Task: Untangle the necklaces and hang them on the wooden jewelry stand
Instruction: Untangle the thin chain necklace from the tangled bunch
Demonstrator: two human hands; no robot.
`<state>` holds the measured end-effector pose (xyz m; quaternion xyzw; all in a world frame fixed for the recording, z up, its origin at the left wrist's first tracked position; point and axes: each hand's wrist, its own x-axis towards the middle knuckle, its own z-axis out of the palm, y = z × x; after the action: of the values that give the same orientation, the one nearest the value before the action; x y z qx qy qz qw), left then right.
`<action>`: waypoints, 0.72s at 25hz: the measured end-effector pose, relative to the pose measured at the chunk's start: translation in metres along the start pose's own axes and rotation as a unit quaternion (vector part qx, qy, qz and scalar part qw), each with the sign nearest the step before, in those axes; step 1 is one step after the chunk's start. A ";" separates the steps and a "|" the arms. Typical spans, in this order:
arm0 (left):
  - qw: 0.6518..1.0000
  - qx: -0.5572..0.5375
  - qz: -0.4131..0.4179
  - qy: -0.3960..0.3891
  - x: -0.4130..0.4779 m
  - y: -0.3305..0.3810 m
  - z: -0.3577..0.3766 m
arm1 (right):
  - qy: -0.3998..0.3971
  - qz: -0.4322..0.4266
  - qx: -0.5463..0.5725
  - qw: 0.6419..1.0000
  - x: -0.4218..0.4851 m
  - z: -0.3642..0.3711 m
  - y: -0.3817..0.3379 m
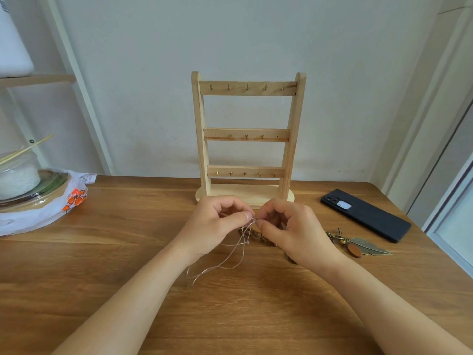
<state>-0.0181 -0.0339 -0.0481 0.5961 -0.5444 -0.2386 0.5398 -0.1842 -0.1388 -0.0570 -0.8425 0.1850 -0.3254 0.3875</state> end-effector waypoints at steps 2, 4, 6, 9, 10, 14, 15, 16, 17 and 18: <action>0.998 0.054 0.021 0.017 0.000 -0.002 -0.001 | -0.002 0.004 0.019 1.000 0.000 0.000 0.000; 0.990 0.117 0.061 0.041 -0.001 -0.003 -0.001 | -0.006 0.006 0.040 0.999 0.000 0.000 0.000; 0.981 0.156 0.105 0.056 -0.002 -0.004 -0.001 | -0.010 0.006 0.048 0.999 0.000 0.000 -0.001; 0.973 0.181 0.132 0.062 -0.003 -0.004 0.000 | -0.013 0.003 0.046 0.999 0.000 0.001 0.000; 0.971 0.187 0.132 0.062 -0.002 -0.005 -0.001 | -0.014 0.002 0.043 0.999 0.000 0.001 0.000; 0.975 0.185 0.113 0.045 -0.003 -0.004 -0.002 | -0.024 0.001 0.018 1.000 -0.001 0.003 0.000; 0.977 0.182 0.104 0.042 -0.003 -0.003 -0.002 | -0.023 -0.003 0.008 1.000 -0.001 0.002 0.001; 0.979 0.179 0.094 0.040 -0.003 -0.002 -0.002 | -0.020 -0.008 0.000 1.000 -0.001 0.002 0.001; 0.980 0.174 0.084 0.040 -0.003 -0.002 -0.001 | -0.016 -0.013 -0.007 1.000 -0.002 0.003 0.001; 0.982 0.167 0.075 0.038 -0.003 -0.002 -0.001 | -0.012 -0.017 -0.011 1.000 -0.002 0.003 0.000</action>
<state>-0.0177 -0.0314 -0.0505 0.6440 -0.5986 -0.0807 0.4695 -0.1837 -0.1362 -0.0597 -0.8535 0.1697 -0.3197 0.3747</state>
